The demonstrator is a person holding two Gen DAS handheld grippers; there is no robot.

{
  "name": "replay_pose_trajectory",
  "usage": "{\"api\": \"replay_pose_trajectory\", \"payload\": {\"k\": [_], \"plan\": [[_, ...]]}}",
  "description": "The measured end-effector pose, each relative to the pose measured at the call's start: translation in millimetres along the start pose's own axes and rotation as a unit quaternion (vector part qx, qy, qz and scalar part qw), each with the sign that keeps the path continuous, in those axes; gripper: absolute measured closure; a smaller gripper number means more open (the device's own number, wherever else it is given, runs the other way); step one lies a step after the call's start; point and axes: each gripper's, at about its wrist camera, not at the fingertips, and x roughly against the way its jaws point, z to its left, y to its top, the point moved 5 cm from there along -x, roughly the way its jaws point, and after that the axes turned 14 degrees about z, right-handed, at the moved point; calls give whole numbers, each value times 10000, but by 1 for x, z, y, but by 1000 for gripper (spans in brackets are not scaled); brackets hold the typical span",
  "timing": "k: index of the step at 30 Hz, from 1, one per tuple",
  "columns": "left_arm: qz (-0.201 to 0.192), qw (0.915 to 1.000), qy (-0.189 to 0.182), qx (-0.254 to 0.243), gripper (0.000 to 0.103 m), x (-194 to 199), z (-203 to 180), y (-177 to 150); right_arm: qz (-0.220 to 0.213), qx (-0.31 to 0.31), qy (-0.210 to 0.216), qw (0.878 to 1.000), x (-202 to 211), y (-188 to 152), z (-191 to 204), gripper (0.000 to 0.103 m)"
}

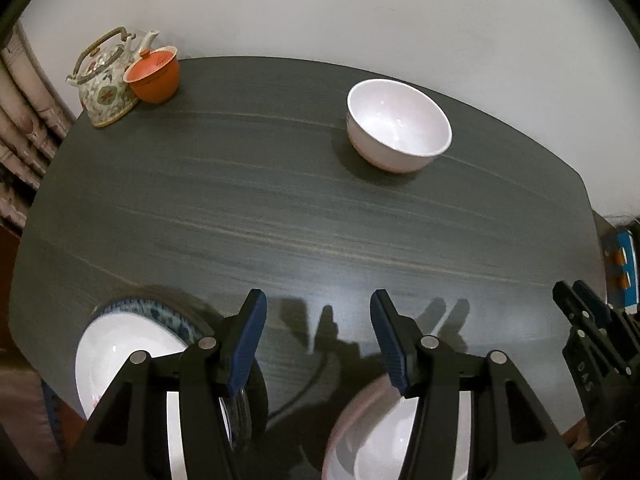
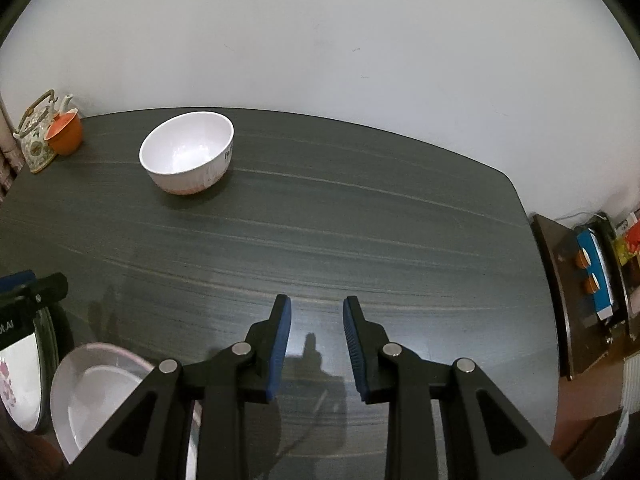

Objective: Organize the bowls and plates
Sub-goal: 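Move the right gripper to the white 'Rabbit' printed bowl, then grasp the rim of the 'Rabbit' bowl with the right gripper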

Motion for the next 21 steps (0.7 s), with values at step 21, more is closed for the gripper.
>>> {"api": "replay_pose_trajectory", "payload": {"k": [21], "plan": [[-412, 9982, -429, 64, 52, -11, -6, 113, 312, -273, 1866, 9816, -47, 103, -7, 75]]}}
